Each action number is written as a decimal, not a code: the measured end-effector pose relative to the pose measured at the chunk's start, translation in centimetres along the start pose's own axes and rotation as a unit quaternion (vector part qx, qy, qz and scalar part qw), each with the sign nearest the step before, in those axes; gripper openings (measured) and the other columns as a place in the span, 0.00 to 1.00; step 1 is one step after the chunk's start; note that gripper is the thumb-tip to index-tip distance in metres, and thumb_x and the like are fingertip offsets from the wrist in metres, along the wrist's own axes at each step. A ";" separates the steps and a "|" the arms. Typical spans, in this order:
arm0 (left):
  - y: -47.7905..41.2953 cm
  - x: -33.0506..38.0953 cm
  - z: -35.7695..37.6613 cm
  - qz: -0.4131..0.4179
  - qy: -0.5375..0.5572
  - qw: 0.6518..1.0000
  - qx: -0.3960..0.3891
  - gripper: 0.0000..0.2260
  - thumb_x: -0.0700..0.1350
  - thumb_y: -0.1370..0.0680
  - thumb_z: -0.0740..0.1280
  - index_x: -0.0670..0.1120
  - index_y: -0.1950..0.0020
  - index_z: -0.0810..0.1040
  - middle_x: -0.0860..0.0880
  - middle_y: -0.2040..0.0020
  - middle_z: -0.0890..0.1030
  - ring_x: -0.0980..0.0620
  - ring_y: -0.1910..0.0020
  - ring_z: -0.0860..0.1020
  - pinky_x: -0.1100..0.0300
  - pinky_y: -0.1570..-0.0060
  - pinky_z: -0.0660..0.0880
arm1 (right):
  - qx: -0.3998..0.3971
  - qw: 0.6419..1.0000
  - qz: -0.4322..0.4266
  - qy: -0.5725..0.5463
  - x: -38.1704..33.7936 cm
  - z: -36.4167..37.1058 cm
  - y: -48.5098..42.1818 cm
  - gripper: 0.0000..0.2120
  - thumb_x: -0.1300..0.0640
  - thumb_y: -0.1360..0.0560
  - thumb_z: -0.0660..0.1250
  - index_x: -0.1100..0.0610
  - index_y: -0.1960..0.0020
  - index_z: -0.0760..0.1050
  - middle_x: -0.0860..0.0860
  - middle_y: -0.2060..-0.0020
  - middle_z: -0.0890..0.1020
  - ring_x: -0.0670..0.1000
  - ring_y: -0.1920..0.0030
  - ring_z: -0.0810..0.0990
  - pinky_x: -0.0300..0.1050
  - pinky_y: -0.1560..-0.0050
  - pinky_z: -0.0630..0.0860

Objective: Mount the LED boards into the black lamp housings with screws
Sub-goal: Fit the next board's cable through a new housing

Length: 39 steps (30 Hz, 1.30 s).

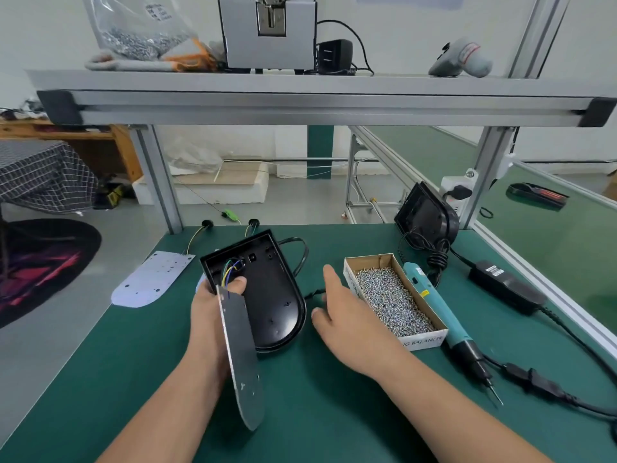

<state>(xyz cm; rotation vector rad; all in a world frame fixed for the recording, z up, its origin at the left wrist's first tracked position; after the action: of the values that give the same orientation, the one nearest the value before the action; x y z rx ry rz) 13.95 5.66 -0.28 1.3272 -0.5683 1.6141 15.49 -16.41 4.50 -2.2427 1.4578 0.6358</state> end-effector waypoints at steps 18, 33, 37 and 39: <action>1.5 1.7 2.0 0.104 -0.048 0.992 0.050 0.10 0.37 0.20 0.68 0.51 0.45 0.82 0.52 0.51 0.88 0.54 0.57 0.84 0.54 0.53 0.80 | 0.178 0.968 -0.078 -0.160 -1.7 -4.4 3.2 0.28 0.31 0.20 0.53 0.46 0.30 0.75 0.39 0.43 0.81 0.42 0.41 0.78 0.42 0.39 0.74; 3.8 2.7 3.9 0.154 -0.084 0.984 0.016 0.05 0.54 0.21 0.65 0.58 0.47 0.76 0.58 0.51 0.84 0.55 0.49 0.82 0.50 0.47 0.77 | 0.083 0.993 -0.080 0.004 -4.8 -4.2 -1.8 0.25 0.56 0.21 0.67 0.44 0.25 0.69 0.46 0.45 0.79 0.50 0.45 0.78 0.50 0.46 0.76; 4.6 3.2 4.8 0.183 -0.107 0.977 -0.036 0.08 0.57 0.22 0.65 0.57 0.45 0.77 0.57 0.49 0.85 0.55 0.50 0.81 0.51 0.47 0.77 | 0.160 0.985 -0.068 0.004 -3.6 -4.3 -1.6 0.27 0.52 0.24 0.63 0.50 0.25 0.71 0.50 0.41 0.79 0.54 0.39 0.76 0.55 0.38 0.74; 5.2 3.3 5.5 0.205 -0.126 0.969 -0.059 0.06 0.57 0.21 0.65 0.61 0.45 0.76 0.59 0.48 0.85 0.59 0.49 0.82 0.55 0.49 0.75 | 0.202 0.976 -0.076 0.023 -3.8 -4.3 -1.3 0.24 0.42 0.23 0.64 0.49 0.29 0.73 0.47 0.42 0.81 0.53 0.41 0.76 0.55 0.39 0.71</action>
<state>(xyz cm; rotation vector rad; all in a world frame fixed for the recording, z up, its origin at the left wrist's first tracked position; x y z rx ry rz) 12.21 0.06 5.47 1.3979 -1.1369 1.7120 16.00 -15.49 10.31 -2.0288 1.2842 0.2150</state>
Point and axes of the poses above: each hand's wrist, its own y-axis away from the middle knuckle, its own z-axis out of the palm, x = y × z, the point moved 8 cm from there along -y, towards the middle knuckle
